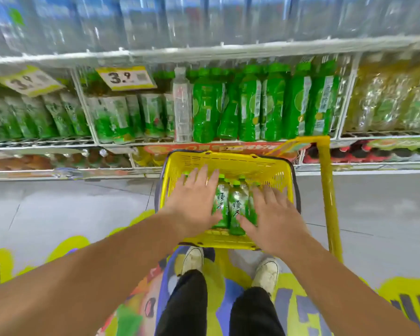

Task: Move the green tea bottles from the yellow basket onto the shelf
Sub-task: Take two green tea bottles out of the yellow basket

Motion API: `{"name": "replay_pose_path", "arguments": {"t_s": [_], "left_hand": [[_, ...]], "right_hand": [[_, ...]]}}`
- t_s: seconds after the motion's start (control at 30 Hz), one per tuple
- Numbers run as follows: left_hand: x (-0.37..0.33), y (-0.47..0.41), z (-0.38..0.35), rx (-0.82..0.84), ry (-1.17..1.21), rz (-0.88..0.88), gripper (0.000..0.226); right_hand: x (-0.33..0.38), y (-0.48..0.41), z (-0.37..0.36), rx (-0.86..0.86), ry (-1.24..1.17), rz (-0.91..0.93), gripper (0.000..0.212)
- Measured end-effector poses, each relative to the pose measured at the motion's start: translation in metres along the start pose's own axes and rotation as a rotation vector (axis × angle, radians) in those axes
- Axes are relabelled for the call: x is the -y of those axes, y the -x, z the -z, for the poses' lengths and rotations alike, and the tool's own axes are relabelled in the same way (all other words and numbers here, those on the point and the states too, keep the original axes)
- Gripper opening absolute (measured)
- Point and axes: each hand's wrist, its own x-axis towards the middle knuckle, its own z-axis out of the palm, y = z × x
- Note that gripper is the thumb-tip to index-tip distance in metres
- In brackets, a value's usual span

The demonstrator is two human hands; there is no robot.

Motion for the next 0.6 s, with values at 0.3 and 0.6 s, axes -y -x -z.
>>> {"name": "replay_pose_path", "arguments": {"t_s": [0.3,0.6], "left_hand": [[-0.011,-0.073,-0.119,0.022,0.07,0.109,0.097],[0.003,-0.137,-0.22,0.107,0.221,0.154,0.101]], "right_hand": [[-0.048,-0.084,-0.118,0.083,-0.036,0.064,0.086],[-0.057,-0.139,-0.203,0.19,-0.135,-0.032,0.088]]}}
